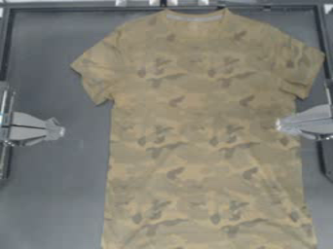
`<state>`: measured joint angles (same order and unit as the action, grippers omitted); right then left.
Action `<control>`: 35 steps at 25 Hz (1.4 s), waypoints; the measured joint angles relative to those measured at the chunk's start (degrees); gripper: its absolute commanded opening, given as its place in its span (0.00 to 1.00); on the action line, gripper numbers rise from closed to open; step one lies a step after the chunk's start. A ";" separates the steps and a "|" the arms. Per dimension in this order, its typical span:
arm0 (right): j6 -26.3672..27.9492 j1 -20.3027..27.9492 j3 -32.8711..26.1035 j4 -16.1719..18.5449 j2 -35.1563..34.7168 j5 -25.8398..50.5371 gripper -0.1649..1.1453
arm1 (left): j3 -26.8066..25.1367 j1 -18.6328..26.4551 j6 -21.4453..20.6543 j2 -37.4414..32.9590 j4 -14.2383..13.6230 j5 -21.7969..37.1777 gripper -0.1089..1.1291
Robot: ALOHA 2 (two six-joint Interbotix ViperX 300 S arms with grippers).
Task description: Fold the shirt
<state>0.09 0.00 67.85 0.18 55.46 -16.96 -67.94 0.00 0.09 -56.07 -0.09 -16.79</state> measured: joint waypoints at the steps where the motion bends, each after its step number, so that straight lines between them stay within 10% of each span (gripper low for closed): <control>1: 0.00 0.00 0.00 0.00 0.00 0.00 0.11 | 0.18 0.00 -0.18 0.09 0.00 -0.09 0.07; 9: 1.05 -0.26 -0.09 -1.23 0.26 4.22 0.32 | 2.55 0.00 -1.41 0.09 0.09 1.76 0.22; 15: 1.05 -0.35 0.00 -0.26 3.69 8.26 0.96 | 3.34 0.00 -0.35 0.09 1.32 5.54 0.83; 17: 1.05 -0.35 -0.09 -0.18 5.54 11.25 0.93 | 4.13 -0.09 -0.35 0.44 2.29 7.91 0.97; 35: 7.56 -0.53 -15.47 -10.02 7.91 62.49 0.87 | 25.49 -1.49 4.39 17.23 3.08 41.92 0.86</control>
<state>7.65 -0.53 52.38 -9.84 63.37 45.53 -42.45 -1.49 4.48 -38.85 2.99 25.14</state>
